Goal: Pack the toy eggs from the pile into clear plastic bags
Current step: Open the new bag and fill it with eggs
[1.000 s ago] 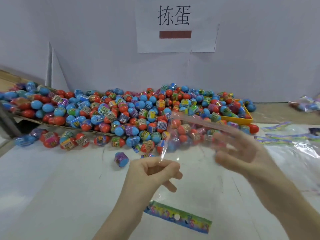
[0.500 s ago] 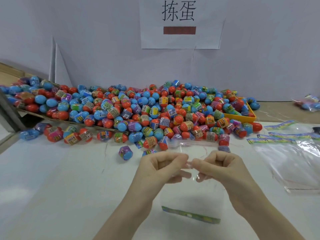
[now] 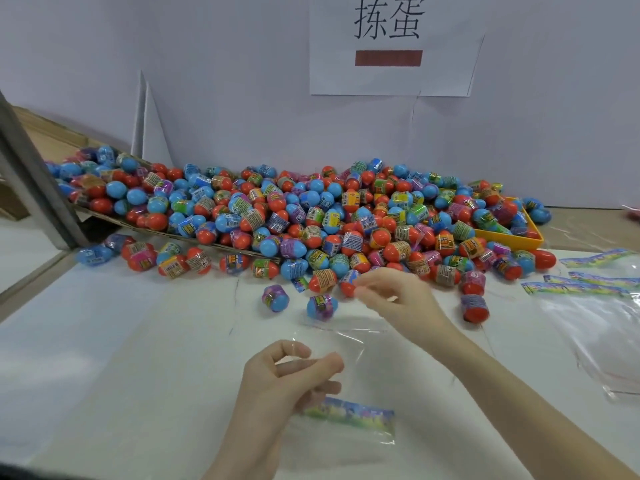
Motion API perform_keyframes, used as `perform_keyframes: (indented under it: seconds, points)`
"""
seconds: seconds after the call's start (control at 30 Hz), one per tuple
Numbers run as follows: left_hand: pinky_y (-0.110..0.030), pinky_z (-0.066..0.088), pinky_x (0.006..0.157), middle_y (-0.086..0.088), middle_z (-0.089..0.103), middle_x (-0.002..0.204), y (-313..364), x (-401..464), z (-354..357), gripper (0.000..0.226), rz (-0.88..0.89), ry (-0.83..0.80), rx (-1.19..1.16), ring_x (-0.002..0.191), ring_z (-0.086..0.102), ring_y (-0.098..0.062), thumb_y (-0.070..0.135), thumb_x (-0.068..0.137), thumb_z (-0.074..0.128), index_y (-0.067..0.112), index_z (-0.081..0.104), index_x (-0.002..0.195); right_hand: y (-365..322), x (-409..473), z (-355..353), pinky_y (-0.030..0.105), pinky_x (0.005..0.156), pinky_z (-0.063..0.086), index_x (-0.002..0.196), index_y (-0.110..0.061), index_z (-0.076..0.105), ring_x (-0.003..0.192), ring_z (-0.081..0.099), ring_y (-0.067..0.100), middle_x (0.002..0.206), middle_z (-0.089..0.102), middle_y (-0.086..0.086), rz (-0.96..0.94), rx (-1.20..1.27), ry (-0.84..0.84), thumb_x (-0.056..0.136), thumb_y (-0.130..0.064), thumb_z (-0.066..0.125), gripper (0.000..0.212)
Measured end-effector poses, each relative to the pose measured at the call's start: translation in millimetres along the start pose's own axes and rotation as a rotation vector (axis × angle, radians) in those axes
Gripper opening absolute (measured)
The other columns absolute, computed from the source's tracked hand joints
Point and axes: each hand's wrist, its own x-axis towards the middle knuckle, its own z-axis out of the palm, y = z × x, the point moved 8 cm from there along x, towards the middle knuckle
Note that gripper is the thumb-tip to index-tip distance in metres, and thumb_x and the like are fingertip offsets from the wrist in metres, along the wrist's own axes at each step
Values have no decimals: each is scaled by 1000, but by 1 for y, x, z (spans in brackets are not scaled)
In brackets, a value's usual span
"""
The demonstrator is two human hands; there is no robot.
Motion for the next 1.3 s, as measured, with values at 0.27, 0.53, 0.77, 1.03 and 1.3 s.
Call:
perform_keyframes:
  seconds: [0.27,0.53,0.77,1.03,1.3]
  points:
    - [-15,48,46,-8,71,63,26,-4,-34,43,160,129,34,50,64,-12,1,48,87,10,66,84,-5,15,52,24,78,37,120,-29,48,103,42,8,107,49,-12,-195,-472,-201,77,-33,66,47]
    - [-16,49,53,-4,72,65,58,-9,-27,59,320,117,97,57,67,-9,15,29,88,14,68,84,-22,1,-16,19,66,45,87,-23,64,73,57,4,80,66,-9,-155,155,210,68,-23,77,23]
    - [-10,47,52,2,70,58,77,-18,14,33,454,52,159,52,66,-6,15,49,81,19,68,78,-105,-55,-43,21,54,51,89,-31,69,66,62,12,79,69,-8,-404,292,-90,65,-30,65,25]
    - [-13,51,57,3,71,61,81,-25,42,38,466,-116,223,60,69,-9,5,52,82,18,68,86,-96,-49,-53,30,54,50,77,-32,68,64,59,15,74,68,-7,-256,28,44,69,-37,67,10]
    - [-9,49,61,5,73,67,84,-25,50,46,503,-194,303,65,69,-5,-5,57,79,19,66,95,-106,-52,-52,15,67,44,102,-26,68,79,58,8,86,64,-19,-445,-378,25,74,-49,61,37]
